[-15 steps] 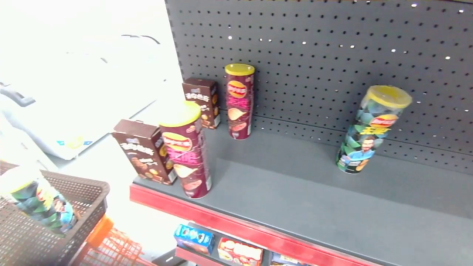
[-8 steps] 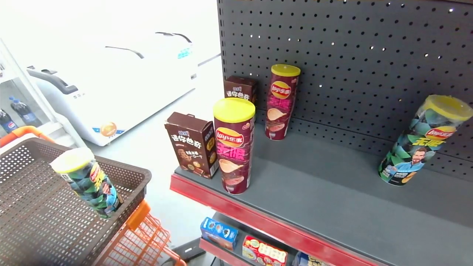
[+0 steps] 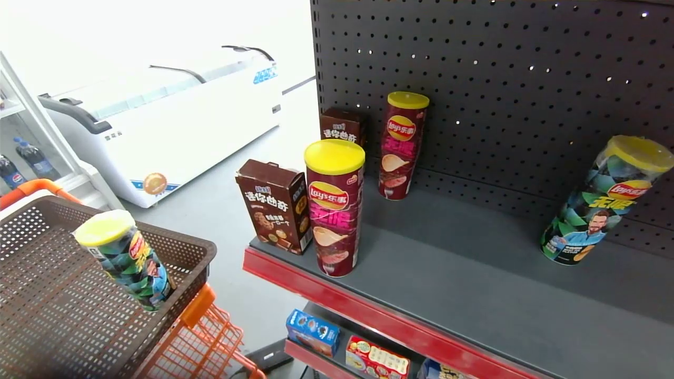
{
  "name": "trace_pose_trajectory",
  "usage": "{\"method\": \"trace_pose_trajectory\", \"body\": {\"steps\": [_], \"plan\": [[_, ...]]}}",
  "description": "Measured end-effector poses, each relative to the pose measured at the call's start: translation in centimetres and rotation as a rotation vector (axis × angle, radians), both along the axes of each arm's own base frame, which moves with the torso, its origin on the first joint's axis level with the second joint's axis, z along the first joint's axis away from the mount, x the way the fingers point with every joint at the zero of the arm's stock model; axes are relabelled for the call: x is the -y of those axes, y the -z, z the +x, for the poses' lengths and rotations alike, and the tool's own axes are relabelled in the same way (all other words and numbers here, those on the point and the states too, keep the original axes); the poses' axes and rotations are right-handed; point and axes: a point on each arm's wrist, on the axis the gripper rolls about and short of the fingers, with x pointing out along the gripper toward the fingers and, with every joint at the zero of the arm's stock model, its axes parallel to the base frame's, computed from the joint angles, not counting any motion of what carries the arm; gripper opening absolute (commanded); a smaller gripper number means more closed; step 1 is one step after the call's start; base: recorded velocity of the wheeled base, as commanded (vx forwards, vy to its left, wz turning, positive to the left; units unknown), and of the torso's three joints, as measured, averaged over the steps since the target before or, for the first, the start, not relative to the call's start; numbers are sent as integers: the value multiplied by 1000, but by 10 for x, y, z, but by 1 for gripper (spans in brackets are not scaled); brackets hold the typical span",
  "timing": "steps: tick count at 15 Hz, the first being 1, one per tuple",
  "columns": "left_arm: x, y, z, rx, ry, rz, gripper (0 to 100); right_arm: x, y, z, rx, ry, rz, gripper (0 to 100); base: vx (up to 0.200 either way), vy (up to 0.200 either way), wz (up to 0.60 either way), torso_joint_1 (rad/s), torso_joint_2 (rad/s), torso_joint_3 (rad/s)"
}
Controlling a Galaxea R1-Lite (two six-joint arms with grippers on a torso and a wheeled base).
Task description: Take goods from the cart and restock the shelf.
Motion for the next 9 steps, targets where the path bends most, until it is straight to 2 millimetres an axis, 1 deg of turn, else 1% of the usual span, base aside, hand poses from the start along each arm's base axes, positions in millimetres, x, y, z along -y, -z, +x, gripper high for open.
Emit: {"method": "trace_pose_trajectory", "body": {"steps": [2,4,5,7,9], "plan": [[-1,-11,-4,14,-31,65,100,0,0,0,0,0,0,100,0,0,0,0,0,0],[-1,-30,-7,1,-65,93,100,0,0,0,0,0,0,100,0,0,0,0,0,0],[-2,-39,-6,-18,-79,98,100,0,0,0,0,0,0,100,0,0,0,0,0,0],[-2,-58,5,-75,-107,101,100,0,0,0,0,0,0,100,0,0,0,0,0,0],[-2,-72,22,-122,-131,84,100,0,0,0,0,0,0,100,0,0,0,0,0,0]]}}
